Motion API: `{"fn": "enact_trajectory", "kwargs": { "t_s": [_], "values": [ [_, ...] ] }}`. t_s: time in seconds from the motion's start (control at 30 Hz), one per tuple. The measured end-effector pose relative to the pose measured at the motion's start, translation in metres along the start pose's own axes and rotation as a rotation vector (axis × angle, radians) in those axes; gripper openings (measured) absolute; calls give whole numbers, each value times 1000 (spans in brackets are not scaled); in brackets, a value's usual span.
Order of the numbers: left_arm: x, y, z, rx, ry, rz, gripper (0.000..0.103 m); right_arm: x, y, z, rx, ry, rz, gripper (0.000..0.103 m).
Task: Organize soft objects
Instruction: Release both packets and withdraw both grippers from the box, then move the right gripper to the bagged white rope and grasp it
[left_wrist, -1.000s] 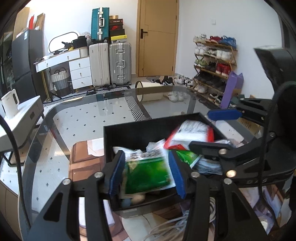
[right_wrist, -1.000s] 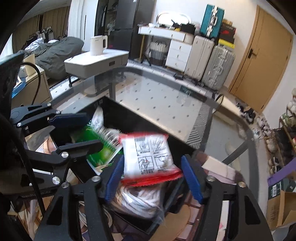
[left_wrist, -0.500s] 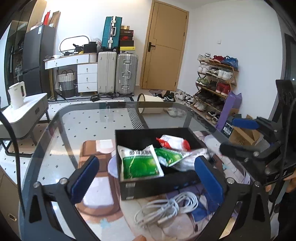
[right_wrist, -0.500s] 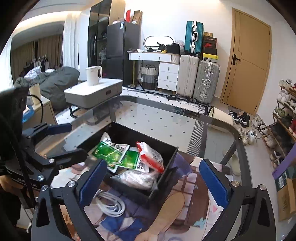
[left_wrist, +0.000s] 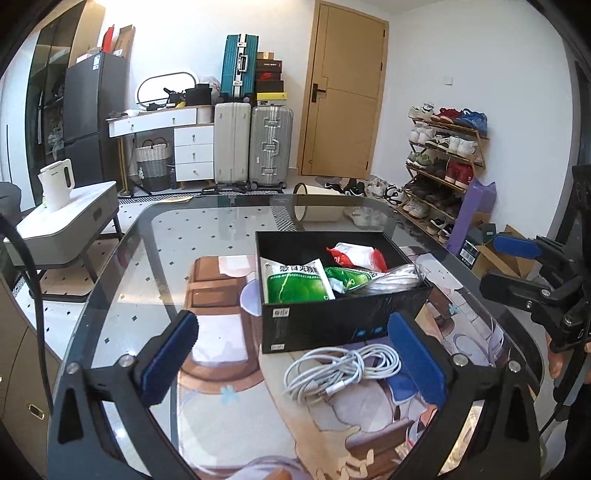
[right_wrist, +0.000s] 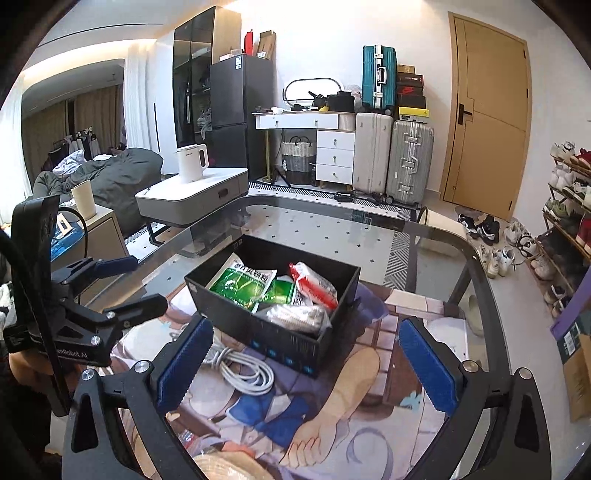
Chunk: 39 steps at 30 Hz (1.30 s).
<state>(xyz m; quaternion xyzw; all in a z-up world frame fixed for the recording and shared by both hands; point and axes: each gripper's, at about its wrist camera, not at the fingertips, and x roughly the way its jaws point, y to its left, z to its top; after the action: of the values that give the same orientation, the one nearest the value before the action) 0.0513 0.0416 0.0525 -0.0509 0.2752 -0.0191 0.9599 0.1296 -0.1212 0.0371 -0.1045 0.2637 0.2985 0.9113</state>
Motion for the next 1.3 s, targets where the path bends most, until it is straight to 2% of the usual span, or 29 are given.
{"fn": "enact_trajectory", "kwargs": {
  "t_s": [0.33, 0.83, 1.3],
  "values": [
    [-17, -4, -16, 4, -2, 14, 103, -11, 11, -28, -2, 37, 4, 102],
    [-18, -4, -50, -24, 40, 0, 103, -20, 18, -71, 37, 113, -7, 102],
    [-15, -10, -61, 16, 56, -32, 103, -15, 42, -114, -1, 196, 83, 102]
  ]
}}
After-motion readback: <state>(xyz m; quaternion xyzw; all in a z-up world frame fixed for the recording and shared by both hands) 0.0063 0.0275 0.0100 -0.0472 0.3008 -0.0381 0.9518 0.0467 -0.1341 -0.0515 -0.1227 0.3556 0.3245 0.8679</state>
